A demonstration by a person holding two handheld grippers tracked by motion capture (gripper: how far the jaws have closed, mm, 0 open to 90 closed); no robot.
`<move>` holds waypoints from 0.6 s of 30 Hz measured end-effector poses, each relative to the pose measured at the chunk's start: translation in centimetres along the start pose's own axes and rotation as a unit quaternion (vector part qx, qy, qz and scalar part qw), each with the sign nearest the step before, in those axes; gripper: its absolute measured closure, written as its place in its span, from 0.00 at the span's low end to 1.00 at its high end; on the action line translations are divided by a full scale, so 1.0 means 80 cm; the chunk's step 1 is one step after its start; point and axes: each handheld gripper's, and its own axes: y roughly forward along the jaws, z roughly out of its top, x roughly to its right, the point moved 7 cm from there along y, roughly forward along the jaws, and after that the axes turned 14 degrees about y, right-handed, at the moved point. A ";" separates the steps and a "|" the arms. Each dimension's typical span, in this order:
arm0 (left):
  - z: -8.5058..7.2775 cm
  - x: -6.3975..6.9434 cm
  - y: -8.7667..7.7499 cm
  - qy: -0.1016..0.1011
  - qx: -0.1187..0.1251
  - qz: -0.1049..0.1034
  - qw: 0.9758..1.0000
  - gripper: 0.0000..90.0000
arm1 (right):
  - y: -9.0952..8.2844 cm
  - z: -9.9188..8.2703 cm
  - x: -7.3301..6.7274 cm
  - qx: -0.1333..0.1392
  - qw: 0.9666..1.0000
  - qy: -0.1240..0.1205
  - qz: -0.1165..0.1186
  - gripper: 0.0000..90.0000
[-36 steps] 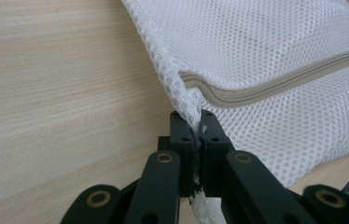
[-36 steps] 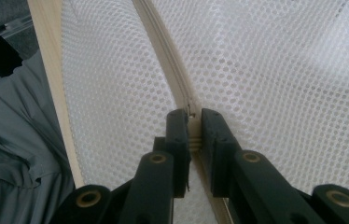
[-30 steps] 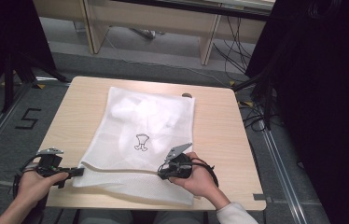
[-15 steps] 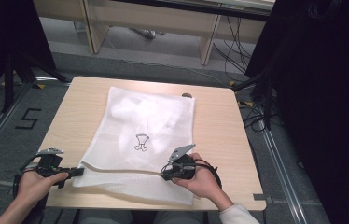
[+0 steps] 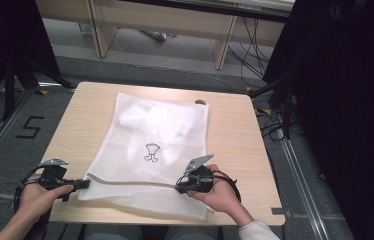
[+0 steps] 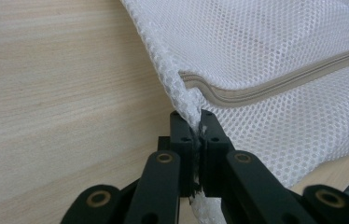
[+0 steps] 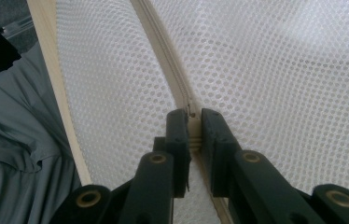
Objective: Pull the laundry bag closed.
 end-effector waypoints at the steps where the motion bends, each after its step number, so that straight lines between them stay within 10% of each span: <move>1: 0.000 0.000 0.000 0.000 0.000 0.000 1.000 0.95 | 0.000 0.000 0.000 0.000 1.000 0.000 0.000 0.92; 18: 0.000 0.000 0.000 -0.001 0.001 0.002 1.000 0.95 | -0.006 -0.009 0.005 -0.002 1.000 0.006 -0.001 0.92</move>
